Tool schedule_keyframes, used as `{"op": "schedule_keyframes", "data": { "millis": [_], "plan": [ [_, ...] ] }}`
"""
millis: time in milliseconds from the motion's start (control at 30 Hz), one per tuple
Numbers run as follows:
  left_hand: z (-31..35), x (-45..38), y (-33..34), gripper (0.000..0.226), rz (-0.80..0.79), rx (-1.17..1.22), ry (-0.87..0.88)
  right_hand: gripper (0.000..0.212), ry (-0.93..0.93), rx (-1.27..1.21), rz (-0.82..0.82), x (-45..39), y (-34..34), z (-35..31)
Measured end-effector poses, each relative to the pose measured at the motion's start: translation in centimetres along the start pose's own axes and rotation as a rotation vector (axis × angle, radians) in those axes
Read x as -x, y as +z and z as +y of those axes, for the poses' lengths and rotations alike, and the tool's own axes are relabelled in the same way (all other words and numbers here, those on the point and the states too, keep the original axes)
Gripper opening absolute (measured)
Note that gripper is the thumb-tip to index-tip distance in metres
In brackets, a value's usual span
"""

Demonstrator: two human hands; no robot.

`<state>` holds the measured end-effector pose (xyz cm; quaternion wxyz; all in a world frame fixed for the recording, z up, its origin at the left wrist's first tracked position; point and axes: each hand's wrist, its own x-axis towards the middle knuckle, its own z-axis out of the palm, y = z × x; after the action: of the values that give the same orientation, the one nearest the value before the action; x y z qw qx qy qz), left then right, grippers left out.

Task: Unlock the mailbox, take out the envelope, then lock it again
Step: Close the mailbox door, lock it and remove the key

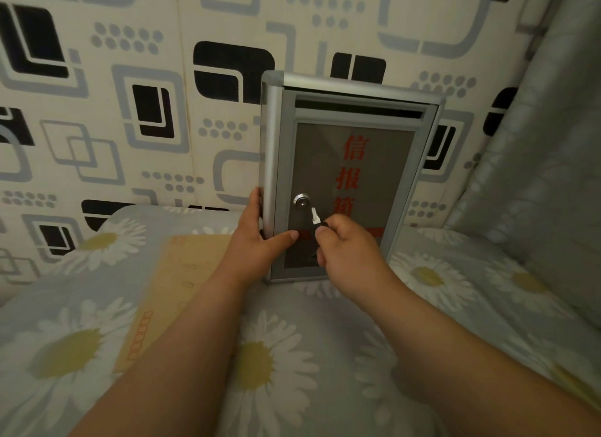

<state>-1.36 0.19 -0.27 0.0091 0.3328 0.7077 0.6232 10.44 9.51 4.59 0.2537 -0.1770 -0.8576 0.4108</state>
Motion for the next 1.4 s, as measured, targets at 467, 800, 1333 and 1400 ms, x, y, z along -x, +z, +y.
{"op": "schedule_keyframes", "data": {
  "millis": [467, 800, 1333, 1400],
  "plan": [
    [3.2, 1.5, 0.8, 0.086, 0.157, -0.211, 0.102, 0.022, 0.023, 0.002, -0.008, 1.2, -3.3, 1.4],
    [4.9, 5.5, 3.0, 0.078, 0.311, -0.310, 0.186, 0.018, 0.023, -0.039, 0.030, 2.7, -5.2, 3.0],
    [8.4, 8.8, 12.3, 0.024, -0.036, -0.106, 0.033, 0.019, 0.046, -0.079, 0.058, 5.3, -10.4, 6.8],
    [8.5, 9.0, 13.0, 0.026, -0.061, -0.128, 0.024, 0.018, 0.053, -0.090, 0.069, 5.5, -11.0, 7.7]
  ]
}}
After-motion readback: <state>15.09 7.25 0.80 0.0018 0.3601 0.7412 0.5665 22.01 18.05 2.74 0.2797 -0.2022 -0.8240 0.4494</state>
